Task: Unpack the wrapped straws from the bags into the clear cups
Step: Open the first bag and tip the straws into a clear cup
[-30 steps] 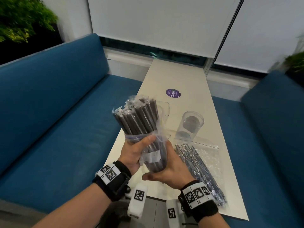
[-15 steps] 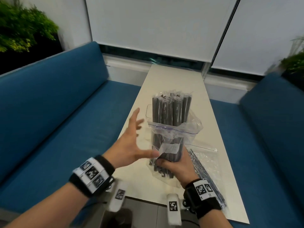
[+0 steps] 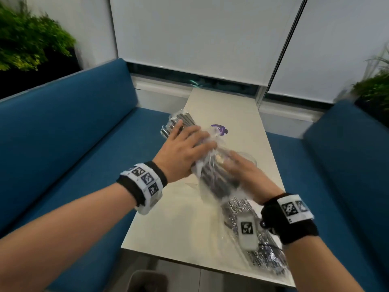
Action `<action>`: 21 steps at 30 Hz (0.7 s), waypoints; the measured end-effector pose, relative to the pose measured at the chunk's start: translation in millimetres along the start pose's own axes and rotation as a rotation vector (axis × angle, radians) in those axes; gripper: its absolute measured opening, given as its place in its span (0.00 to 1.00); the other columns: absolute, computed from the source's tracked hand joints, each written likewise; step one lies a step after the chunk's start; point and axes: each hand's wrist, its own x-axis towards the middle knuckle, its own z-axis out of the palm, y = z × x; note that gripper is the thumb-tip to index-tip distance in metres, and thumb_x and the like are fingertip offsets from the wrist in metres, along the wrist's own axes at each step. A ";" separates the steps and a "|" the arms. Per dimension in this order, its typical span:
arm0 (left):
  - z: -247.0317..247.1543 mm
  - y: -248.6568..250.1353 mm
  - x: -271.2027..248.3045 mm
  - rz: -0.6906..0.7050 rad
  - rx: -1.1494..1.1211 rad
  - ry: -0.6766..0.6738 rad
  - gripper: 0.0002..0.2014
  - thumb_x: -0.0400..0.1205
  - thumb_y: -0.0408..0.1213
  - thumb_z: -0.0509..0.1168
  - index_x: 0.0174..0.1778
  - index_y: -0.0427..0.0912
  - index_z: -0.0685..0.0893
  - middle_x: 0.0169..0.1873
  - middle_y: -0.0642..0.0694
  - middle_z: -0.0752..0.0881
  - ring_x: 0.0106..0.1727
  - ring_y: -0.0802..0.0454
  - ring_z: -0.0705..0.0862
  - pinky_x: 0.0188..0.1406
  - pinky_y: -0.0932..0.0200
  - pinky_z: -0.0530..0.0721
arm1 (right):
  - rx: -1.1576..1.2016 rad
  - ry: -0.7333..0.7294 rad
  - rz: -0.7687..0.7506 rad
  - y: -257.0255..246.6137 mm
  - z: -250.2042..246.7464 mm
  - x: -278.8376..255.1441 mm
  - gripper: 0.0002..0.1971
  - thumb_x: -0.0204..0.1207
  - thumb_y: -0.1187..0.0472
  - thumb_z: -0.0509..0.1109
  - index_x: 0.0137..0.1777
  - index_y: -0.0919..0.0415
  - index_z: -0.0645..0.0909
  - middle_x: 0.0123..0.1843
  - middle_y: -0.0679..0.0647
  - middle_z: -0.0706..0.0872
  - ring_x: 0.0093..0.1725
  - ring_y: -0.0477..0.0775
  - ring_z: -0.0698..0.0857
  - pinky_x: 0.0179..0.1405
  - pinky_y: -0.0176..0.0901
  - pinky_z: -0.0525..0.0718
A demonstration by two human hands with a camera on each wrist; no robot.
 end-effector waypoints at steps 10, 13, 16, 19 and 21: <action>-21.6 -21.9 98.3 -0.648 -1.016 0.069 0.16 0.75 0.36 0.78 0.58 0.42 0.88 0.42 0.55 0.90 0.47 0.56 0.90 0.45 0.63 0.90 | -0.197 0.240 -0.212 -54.4 -30.8 79.5 0.42 0.75 0.39 0.80 0.85 0.33 0.61 0.82 0.48 0.77 0.77 0.59 0.82 0.70 0.71 0.85; -1.2 -39.2 105.2 -0.707 -1.135 0.065 0.22 0.72 0.37 0.80 0.63 0.40 0.87 0.47 0.50 0.93 0.50 0.52 0.92 0.52 0.56 0.92 | -0.247 0.293 -0.190 -49.2 -34.2 103.9 0.36 0.84 0.42 0.72 0.87 0.39 0.59 0.79 0.46 0.79 0.71 0.54 0.84 0.66 0.61 0.87; 21.1 -46.7 109.1 -0.779 -1.145 0.028 0.25 0.73 0.35 0.81 0.66 0.40 0.86 0.52 0.46 0.93 0.55 0.49 0.91 0.60 0.51 0.90 | -0.270 0.323 -0.169 -31.9 -35.6 125.4 0.34 0.85 0.40 0.69 0.87 0.42 0.61 0.77 0.47 0.81 0.65 0.52 0.85 0.56 0.47 0.87; 37.2 -48.9 110.7 -0.824 -1.146 0.005 0.25 0.72 0.33 0.80 0.66 0.39 0.86 0.56 0.41 0.92 0.60 0.43 0.90 0.67 0.45 0.88 | -0.247 0.355 -0.129 -12.9 -35.2 142.1 0.34 0.83 0.36 0.69 0.86 0.42 0.64 0.71 0.45 0.83 0.62 0.50 0.86 0.46 0.34 0.81; 48.2 -52.2 108.3 -0.852 -1.195 -0.008 0.22 0.74 0.31 0.77 0.64 0.38 0.85 0.54 0.41 0.91 0.60 0.42 0.89 0.70 0.43 0.86 | -0.225 0.370 -0.096 -2.0 -34.3 151.0 0.34 0.83 0.37 0.70 0.85 0.43 0.64 0.68 0.44 0.83 0.62 0.51 0.85 0.45 0.32 0.80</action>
